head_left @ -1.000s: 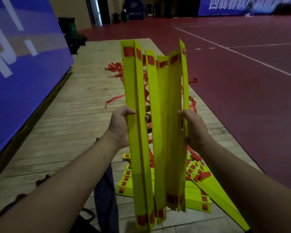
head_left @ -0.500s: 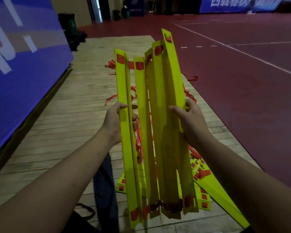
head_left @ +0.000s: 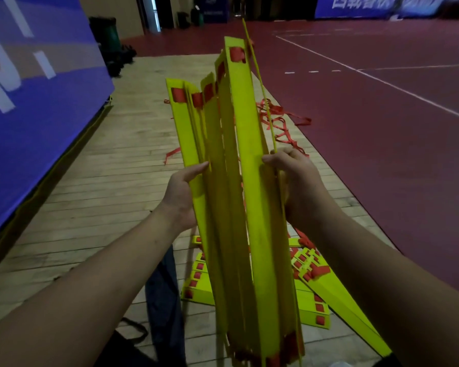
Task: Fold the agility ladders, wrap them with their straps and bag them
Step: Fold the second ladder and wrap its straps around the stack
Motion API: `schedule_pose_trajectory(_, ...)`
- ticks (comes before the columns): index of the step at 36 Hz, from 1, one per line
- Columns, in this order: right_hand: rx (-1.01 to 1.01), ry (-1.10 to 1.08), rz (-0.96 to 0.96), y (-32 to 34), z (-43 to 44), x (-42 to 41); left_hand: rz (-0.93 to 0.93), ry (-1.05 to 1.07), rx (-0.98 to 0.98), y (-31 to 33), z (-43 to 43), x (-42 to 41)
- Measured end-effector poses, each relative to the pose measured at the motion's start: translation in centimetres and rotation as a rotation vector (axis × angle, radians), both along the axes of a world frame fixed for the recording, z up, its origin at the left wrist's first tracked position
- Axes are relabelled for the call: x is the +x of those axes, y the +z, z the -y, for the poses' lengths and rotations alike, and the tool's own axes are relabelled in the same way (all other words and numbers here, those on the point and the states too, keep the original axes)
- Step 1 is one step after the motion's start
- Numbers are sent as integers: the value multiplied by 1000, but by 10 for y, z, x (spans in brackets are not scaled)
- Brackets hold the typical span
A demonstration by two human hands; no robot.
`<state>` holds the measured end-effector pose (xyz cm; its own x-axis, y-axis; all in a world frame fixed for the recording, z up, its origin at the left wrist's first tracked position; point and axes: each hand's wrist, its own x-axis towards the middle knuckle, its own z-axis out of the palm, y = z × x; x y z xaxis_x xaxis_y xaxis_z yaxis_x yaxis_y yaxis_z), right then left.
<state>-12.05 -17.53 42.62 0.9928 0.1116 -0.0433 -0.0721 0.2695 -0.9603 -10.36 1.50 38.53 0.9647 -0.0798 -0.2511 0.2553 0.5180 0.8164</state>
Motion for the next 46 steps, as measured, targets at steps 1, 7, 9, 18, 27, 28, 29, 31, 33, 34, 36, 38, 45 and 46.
schedule_pose_trajectory(1, 10, 3, -16, 0, -1, -1, 10, -5, -11, 1, 2, -1)
schedule_pose_trajectory(7, -72, -56, -13, -3, 6, 2, 40, -103, 20, 5, 9, -10)
schedule_pose_trajectory(9, -127, -67, -7, -4, 7, 2, 9, -119, 48, 4, 7, -9)
schedule_pose_trajectory(18, -292, 73, -24, -6, 5, -1, 14, -68, -3, 9, 14, -12)
schedule_pose_trajectory(27, -400, 276, 57, -27, -11, -6, -22, -4, 19, 16, 29, -16)
schedule_pose_trajectory(28, -425, 251, 75, -27, -12, -5, -24, 12, 34, 16, 29, -15)
schedule_pose_trajectory(29, -441, 224, 89, -28, -12, -5, -22, 29, 48, 16, 28, -14)
schedule_pose_trajectory(31, -447, 187, 112, -28, -10, -5, -14, 63, 85, 15, 26, -12)
schedule_pose_trajectory(33, -432, 164, 128, -26, -6, -3, -9, 59, 129, 11, 21, -10)
schedule_pose_trajectory(34, -419, 154, 138, -24, -4, -2, -11, 32, 160, 9, 19, -9)
schedule_pose_trajectory(36, -378, 127, 139, -20, -3, -2, -27, -28, 241, 7, 16, -11)
schedule_pose_trajectory(38, -325, 97, 99, -17, -3, -1, -64, -93, 299, 6, 15, -12)
schedule_pose_trajectory(45, -228, 5, 11, -17, 0, 2, -55, -247, 232, 8, 12, -14)
schedule_pose_trajectory(46, -213, 5, 2, -17, 1, 3, -51, -241, 206, 7, 11, -13)
